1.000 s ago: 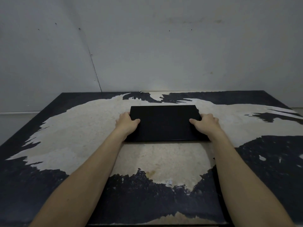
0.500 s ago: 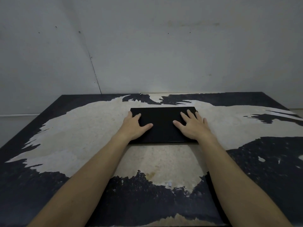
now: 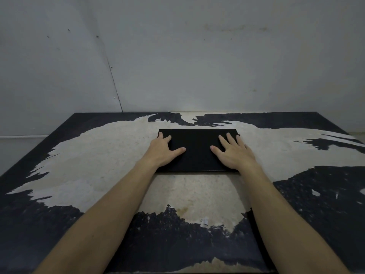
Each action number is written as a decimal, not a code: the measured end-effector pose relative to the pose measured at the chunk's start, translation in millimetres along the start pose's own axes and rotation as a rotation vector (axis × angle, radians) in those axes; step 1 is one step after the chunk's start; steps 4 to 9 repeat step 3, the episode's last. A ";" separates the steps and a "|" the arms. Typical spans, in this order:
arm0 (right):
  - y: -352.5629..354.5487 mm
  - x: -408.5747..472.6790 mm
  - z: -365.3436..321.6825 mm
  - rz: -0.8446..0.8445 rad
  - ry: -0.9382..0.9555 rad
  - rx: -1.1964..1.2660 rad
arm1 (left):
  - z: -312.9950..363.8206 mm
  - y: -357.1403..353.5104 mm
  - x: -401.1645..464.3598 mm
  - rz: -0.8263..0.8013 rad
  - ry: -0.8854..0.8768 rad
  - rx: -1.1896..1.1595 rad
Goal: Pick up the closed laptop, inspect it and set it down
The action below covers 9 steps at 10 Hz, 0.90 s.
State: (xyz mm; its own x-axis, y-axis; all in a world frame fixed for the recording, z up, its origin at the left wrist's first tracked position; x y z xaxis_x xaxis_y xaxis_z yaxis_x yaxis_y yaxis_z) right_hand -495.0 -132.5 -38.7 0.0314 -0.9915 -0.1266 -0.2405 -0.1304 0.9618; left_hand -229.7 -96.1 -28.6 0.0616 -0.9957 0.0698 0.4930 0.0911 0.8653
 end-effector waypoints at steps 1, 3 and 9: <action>5.1 -2.1 -1.6 0.006 -0.002 0.000 | 3.5 2.9 -3.2 -0.011 0.010 0.027; 31.7 -6.6 -10.3 0.010 0.030 0.078 | 22.4 29.2 3.6 0.020 -0.019 0.214; 31.7 -6.6 -10.3 0.010 0.030 0.078 | 22.4 29.2 3.6 0.020 -0.019 0.214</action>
Point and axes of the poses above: each hand's wrist, its own x-axis towards the middle knuckle, its own y-axis out of the back of the hand, z = x × y, the point moved 5 cm from there along x, towards the middle knuckle, and after that the axes turned 6 degrees about -y, right-handed, at the moved point
